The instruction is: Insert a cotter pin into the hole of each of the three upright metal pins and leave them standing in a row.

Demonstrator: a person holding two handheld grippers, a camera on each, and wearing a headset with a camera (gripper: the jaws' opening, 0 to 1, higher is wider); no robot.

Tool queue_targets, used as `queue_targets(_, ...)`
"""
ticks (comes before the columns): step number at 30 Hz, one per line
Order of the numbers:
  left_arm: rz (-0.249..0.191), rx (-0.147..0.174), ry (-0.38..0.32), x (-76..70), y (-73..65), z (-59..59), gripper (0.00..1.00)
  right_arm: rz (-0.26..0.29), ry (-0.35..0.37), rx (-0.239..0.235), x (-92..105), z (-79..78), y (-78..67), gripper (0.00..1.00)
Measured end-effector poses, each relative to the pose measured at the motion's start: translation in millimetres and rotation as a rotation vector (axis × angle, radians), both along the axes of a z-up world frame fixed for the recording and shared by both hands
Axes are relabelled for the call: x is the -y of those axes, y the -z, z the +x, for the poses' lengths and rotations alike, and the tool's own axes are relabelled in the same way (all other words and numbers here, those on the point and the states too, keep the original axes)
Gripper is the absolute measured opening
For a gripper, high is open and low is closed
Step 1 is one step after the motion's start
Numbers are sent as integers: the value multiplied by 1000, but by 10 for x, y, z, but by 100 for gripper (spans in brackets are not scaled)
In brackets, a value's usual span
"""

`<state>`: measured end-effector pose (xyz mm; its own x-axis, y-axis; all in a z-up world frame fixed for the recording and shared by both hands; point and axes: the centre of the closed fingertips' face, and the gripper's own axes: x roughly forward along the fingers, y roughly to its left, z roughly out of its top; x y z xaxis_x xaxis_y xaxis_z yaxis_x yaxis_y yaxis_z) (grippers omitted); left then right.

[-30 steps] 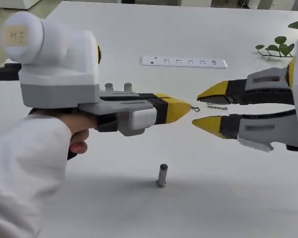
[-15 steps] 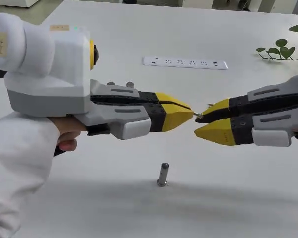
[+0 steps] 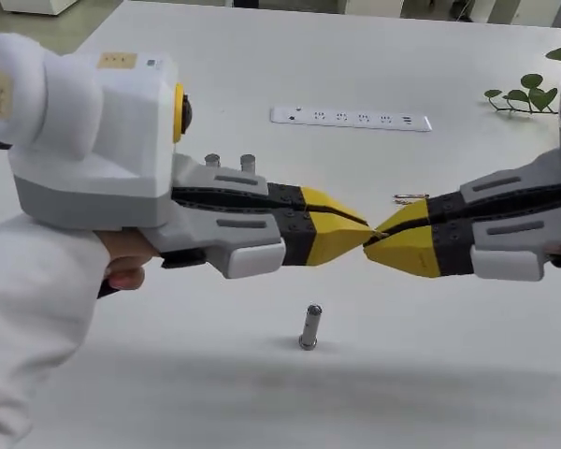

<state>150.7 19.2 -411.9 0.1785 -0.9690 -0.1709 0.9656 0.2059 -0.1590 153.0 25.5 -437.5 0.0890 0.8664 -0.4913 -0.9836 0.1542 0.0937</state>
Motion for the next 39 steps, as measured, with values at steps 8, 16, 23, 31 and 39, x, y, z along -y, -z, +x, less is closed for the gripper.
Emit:
queue_targets(8,54,59,65,-25,106,-85,0,-53,-61,11,21,-112,45,0)
queue_targets(16,102,103,93,15,207,-161,0,-76,-79,-2,8,-186,74,0)
queue_targets(23,125,114,75,-20,285,-105,3,-79,-66,-4,1,-189,133,0)
queue_targets(31,205,72,31,-138,567,26,15,-121,-21,4,90,-154,397,0)
queue_targets(39,303,28,39,-179,930,74,21,-153,19,17,146,-87,714,0)
